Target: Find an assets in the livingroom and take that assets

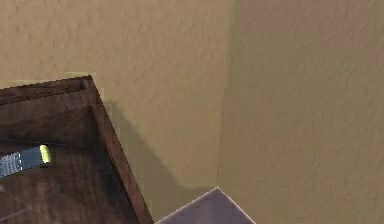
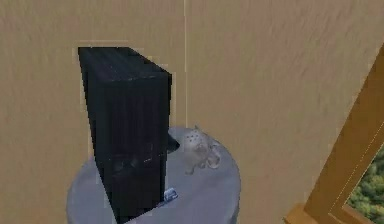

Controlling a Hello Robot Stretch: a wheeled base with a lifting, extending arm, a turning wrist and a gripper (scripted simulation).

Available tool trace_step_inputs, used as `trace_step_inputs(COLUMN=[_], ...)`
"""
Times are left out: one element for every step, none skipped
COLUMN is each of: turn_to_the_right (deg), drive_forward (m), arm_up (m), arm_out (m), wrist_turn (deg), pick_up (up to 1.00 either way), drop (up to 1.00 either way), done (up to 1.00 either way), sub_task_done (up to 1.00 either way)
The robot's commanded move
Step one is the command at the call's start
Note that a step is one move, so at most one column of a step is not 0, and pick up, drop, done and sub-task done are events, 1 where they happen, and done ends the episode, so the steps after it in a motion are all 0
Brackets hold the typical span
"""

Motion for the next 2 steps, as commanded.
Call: trace_step_inputs(turn_to_the_right=[-3.0,45.0], drive_forward=[0.0,0.0], arm_up=[0.0,0.0], arm_out=[0.0,0.0], wrist_turn=[0.0,0.0], pick_up=[0.0,0.0], drop=[0.0,0.0], done=[0.0,0.0], sub_task_done=[0.0,0.0])
